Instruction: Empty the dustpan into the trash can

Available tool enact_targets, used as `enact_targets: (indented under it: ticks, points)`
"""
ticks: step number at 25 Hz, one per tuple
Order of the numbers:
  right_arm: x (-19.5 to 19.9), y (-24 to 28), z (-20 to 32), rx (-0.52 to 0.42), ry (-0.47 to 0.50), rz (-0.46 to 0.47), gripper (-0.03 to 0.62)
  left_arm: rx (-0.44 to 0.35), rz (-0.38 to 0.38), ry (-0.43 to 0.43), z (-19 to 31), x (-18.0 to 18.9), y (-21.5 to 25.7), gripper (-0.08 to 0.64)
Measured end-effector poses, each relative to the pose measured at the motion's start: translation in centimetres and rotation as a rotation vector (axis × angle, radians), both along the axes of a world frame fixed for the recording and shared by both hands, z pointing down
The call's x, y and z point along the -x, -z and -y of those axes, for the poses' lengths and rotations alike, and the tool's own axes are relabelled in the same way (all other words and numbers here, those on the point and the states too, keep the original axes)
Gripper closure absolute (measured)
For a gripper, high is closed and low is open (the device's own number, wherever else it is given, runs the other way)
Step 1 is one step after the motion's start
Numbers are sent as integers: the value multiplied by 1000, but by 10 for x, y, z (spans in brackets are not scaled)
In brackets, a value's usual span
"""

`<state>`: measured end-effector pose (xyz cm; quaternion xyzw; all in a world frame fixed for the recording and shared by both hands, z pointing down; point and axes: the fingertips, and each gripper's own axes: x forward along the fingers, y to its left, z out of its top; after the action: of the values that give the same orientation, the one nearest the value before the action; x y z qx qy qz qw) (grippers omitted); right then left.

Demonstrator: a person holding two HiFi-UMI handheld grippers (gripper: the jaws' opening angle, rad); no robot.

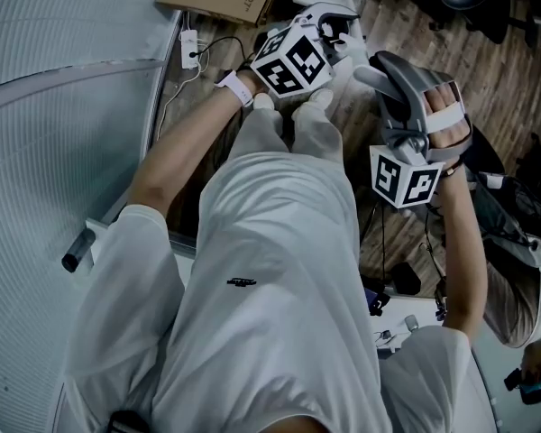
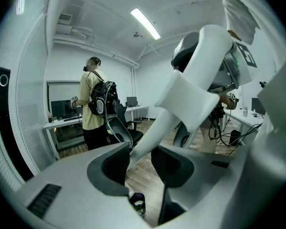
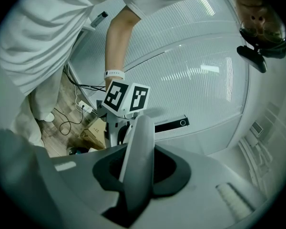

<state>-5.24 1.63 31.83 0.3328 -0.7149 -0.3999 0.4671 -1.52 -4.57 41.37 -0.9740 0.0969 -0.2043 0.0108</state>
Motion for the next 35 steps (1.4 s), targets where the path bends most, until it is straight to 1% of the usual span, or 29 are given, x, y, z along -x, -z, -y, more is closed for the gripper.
enact_targets:
  ticks: [7, 10, 13, 16, 19, 22, 26, 28, 30, 33, 35]
  points:
    - [1, 10, -2, -2, -14, 6, 509, 6, -18, 9, -3, 1, 9, 416]
    - [1, 18, 1, 2, -19, 9, 511, 22, -33, 1, -3, 3, 17, 414]
    - [-5, 27, 3, 9, -29, 12, 512, 21, -38, -10, -4, -2, 24, 417]
    - [-11, 38, 3, 36, -56, 42, 512, 27, -51, -16, -8, -5, 34, 420]
    - [-15, 53, -1, 83, -85, 73, 512, 31, -74, -25, -17, -5, 47, 428]
    - [-36, 64, 3, 124, -111, 90, 512, 51, -83, -38, -19, -20, 57, 434]
    - [-76, 67, 16, 166, -151, 137, 518, 79, -46, -68, -23, -52, 56, 440]
    - [-87, 66, 16, 190, -169, 166, 522, 96, -34, -72, -30, -59, 54, 440]
    - [-81, 65, 10, 210, -190, 182, 524, 111, -42, -81, -41, -52, 52, 440]
    - [-55, 60, -4, 254, -210, 190, 526, 123, -54, -93, -61, -28, 47, 440]
    - [-48, 54, -13, 289, -213, 187, 526, 152, -53, -96, -73, -21, 41, 440]
